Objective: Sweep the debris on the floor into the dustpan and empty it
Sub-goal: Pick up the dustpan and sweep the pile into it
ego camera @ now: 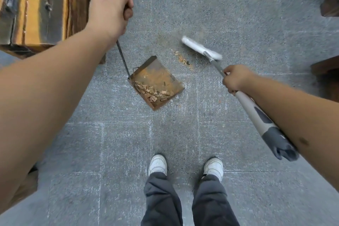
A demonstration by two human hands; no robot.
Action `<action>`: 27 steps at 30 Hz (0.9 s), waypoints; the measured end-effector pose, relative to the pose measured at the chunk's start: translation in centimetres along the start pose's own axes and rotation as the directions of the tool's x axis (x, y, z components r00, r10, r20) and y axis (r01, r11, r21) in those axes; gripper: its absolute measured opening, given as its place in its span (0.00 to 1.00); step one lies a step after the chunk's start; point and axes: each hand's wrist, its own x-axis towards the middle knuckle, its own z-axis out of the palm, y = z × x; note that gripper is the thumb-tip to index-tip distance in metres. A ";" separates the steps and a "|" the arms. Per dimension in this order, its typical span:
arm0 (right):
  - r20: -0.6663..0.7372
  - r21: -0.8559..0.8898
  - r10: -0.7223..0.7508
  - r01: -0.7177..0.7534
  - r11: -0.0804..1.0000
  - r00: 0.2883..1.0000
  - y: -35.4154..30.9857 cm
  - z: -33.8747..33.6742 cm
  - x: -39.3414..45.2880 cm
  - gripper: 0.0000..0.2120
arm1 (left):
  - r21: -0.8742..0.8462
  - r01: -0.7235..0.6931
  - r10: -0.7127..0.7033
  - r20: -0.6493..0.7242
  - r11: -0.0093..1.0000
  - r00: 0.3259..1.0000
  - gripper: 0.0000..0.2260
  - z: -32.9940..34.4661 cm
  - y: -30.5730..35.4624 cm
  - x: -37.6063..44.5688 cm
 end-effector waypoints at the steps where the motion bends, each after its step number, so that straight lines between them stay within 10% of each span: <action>1: 0.000 -0.006 0.003 -0.003 1.000 1.000 -0.4 0.5 0.6 0.14 | 0.011 -0.011 0.011 -0.001 1.000 1.000 0.18 0.6 -0.2 0.0; 16: 0.328 0.151 -0.114 0.067 0.986 0.938 -2.6 6.8 -5.8 0.23 | 0.069 -0.058 0.060 -0.020 0.996 0.998 0.17 4.7 1.0 1.5; 27: 0.204 0.073 -0.106 0.092 0.993 0.973 -1.6 0.8 -6.8 0.26 | 0.096 -0.060 0.061 -0.009 0.994 0.998 0.16 4.2 0.5 1.2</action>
